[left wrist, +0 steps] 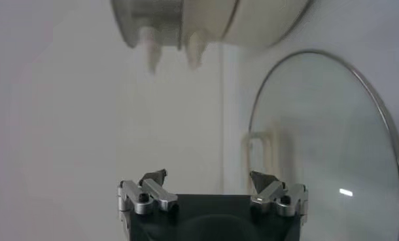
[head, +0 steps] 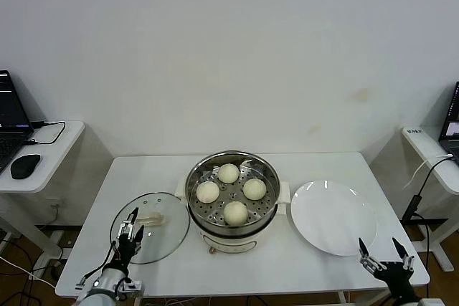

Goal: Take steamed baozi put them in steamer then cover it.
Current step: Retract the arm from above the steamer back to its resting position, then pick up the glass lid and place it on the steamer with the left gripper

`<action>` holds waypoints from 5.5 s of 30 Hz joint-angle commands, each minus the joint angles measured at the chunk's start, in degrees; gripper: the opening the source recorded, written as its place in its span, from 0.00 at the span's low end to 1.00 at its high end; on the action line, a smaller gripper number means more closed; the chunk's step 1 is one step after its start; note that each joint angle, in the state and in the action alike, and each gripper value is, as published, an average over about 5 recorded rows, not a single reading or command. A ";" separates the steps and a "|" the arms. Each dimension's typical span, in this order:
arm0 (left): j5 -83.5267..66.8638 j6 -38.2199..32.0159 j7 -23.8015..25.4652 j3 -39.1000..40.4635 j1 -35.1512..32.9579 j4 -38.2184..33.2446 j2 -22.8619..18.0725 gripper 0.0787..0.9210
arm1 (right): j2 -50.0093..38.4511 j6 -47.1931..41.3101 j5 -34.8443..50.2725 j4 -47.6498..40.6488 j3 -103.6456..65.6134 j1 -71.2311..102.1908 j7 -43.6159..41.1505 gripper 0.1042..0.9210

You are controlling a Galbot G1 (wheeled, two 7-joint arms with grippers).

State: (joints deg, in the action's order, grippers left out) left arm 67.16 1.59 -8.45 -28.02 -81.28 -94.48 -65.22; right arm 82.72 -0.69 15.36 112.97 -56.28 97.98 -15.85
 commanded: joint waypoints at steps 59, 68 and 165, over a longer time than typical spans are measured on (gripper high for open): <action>-1.75 -1.45 -5.42 -3.00 6.43 1.30 2.16 0.08 | 2.34 2.21 -3.98 -0.93 2.33 0.68 -1.17 0.88; -5.62 1.77 4.68 -10.44 0.96 -11.59 8.49 0.08 | 2.17 2.64 -4.75 0.22 3.00 1.57 -1.42 0.88; 19.81 28.84 28.54 32.66 26.52 -9.97 -17.51 0.08 | 7.64 6.67 -21.59 -3.42 8.99 1.10 -0.34 0.88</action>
State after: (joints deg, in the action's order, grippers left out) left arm 86.56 30.57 20.24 5.11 -54.61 -104.78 -82.43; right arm 90.35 5.92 -6.20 109.71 -47.31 99.10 -16.16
